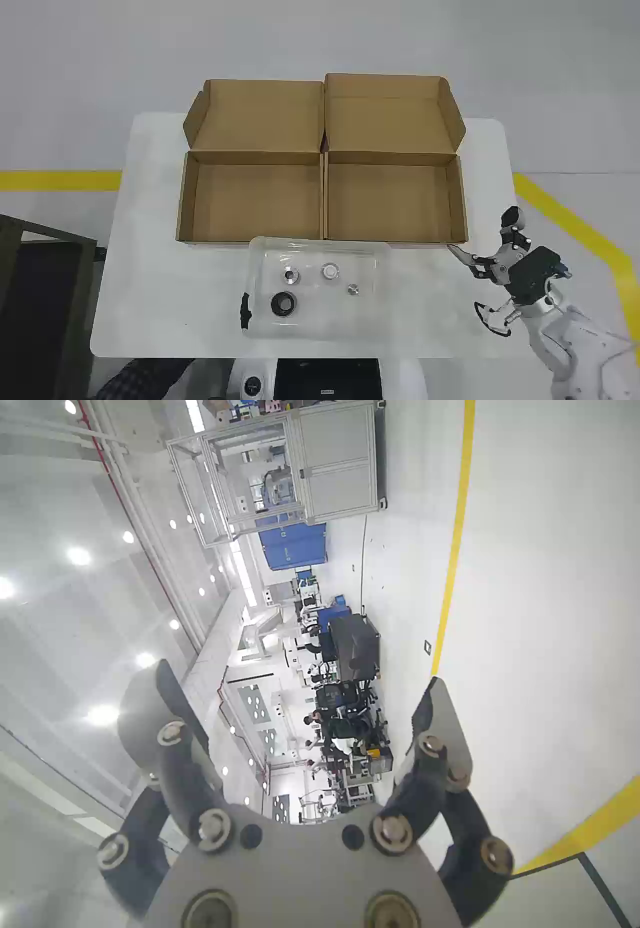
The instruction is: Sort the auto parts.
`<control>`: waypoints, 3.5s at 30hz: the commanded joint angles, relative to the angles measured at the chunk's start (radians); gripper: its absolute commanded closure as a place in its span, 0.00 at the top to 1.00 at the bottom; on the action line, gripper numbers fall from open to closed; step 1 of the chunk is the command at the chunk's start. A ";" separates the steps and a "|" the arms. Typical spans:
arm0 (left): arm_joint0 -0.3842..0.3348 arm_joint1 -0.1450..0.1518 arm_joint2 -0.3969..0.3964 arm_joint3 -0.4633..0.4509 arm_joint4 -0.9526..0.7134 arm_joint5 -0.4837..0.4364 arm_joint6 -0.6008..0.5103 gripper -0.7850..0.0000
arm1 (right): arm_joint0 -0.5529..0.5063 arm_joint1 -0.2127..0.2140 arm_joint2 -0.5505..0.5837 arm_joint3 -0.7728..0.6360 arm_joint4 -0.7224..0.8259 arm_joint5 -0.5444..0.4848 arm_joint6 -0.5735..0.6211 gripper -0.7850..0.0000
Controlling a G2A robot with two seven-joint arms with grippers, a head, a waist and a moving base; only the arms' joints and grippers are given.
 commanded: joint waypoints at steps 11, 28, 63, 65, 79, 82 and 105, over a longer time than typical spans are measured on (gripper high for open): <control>0.000 0.000 0.000 0.000 0.000 0.000 0.000 1.00 | 0.000 0.000 0.000 0.000 0.000 0.000 0.000 1.00; 0.000 0.000 0.000 0.000 0.000 0.000 0.000 1.00 | 0.072 0.014 -0.074 -0.108 -0.009 -0.167 0.216 1.00; 0.000 0.000 0.000 0.000 0.000 0.000 0.000 1.00 | 0.318 0.015 -0.589 -0.190 -0.079 -0.259 0.742 1.00; 0.000 0.000 0.000 0.000 0.000 0.000 0.000 1.00 | 0.326 0.014 -0.607 -0.184 -0.087 -0.255 0.750 1.00; 0.000 0.000 0.000 0.000 0.000 0.000 0.000 1.00 | 0.362 0.015 -0.679 -0.146 -0.090 -0.239 0.794 0.94; 0.000 0.000 0.000 0.000 0.000 0.000 0.000 1.00 | 0.370 0.015 -0.687 -0.133 -0.088 -0.232 0.797 0.90; 0.000 0.000 0.000 0.000 0.000 0.000 0.000 1.00 | 0.444 0.014 -0.728 -0.030 -0.040 -0.190 0.812 0.33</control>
